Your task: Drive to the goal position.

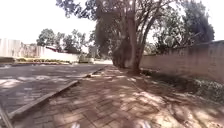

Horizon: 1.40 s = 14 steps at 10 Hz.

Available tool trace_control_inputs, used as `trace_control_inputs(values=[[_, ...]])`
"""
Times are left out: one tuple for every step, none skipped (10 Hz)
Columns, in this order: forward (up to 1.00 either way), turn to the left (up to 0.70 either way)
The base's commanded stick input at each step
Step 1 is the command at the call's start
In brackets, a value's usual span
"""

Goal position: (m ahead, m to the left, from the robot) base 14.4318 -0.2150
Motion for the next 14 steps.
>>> trace_control_inputs(values=[[0.50, 0.00], [0.50, 0.00], [0.50, 0.00], [0.50, 0.00], [0.50, 0.00], [0.50, 0.00], [0.50, 0.00], [0.50, -0.50], [0.50, -0.50], [0.50, -0.50], [0.50, -0.50], [0.50, -0.50], [0.50, -0.50], [0.50, -0.03]])
